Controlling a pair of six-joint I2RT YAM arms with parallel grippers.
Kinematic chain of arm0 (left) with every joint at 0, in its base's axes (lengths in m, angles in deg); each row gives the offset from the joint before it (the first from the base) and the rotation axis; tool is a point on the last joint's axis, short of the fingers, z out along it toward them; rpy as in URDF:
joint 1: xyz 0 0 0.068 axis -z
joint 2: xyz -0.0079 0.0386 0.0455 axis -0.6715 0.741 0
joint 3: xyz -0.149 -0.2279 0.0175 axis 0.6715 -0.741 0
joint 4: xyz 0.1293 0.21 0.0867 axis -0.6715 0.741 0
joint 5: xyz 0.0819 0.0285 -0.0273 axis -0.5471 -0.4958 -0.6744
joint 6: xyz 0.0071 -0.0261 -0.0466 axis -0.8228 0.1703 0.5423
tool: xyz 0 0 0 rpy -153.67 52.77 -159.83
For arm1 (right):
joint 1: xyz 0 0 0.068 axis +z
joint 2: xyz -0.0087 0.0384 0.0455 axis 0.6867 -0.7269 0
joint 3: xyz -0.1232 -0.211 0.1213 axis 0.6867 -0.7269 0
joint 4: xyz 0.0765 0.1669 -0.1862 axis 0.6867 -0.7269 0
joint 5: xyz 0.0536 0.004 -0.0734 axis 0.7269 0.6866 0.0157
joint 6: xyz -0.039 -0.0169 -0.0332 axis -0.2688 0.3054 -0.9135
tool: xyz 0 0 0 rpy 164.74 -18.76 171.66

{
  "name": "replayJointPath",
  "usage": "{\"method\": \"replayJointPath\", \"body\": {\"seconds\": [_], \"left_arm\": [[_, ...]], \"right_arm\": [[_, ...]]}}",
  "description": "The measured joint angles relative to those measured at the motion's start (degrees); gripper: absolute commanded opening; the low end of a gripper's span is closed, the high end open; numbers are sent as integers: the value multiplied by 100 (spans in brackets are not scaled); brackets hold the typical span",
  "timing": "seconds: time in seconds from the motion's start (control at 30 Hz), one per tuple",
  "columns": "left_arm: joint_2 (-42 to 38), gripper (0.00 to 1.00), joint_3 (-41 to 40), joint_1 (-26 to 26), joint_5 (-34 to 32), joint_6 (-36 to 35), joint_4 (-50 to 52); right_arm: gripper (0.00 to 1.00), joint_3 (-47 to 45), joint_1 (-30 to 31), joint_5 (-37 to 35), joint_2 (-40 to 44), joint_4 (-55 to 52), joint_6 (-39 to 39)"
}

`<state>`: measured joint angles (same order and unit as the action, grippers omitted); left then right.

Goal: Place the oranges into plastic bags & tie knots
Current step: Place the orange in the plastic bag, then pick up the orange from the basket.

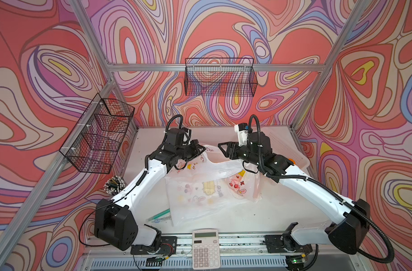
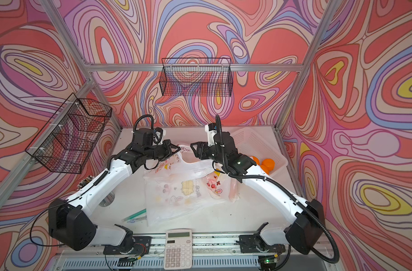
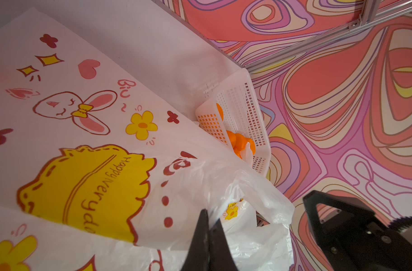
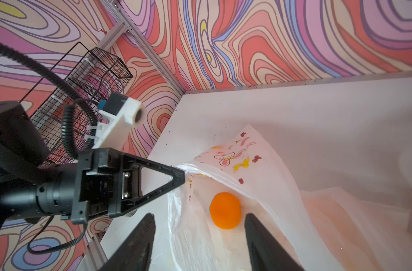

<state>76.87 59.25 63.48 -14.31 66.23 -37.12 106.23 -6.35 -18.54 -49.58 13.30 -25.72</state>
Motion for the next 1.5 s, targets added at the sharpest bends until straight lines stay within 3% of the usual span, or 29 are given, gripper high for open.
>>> {"method": "replayJointPath", "body": {"seconds": [0.13,0.33,0.47,0.67,1.0,1.27,1.5], "left_arm": [[0,0,0,-4,-39,-2,4],[0,0,-7,-4,-55,-20,2],[0,0,-15,-4,-55,-22,4],[0,0,-20,-4,-52,-46,4],[0,0,-46,-4,-39,-72,4],[0,0,-92,-37,-52,-140,9],[0,0,-94,-42,-52,-153,9]], "right_arm": [[78,208,-363,-415,339,-487,-356],[83,197,-2179,-426,614,-1130,-820],[85,50,-3150,-352,358,-1565,-1185],[85,-365,-4039,-304,-352,-2033,-1604],[86,-146,-4319,-514,-2033,-2371,-2044],[84,-142,-4478,-686,-2105,-2441,-2186],[84,-203,-4778,-400,-1751,-2393,-2227]]}}
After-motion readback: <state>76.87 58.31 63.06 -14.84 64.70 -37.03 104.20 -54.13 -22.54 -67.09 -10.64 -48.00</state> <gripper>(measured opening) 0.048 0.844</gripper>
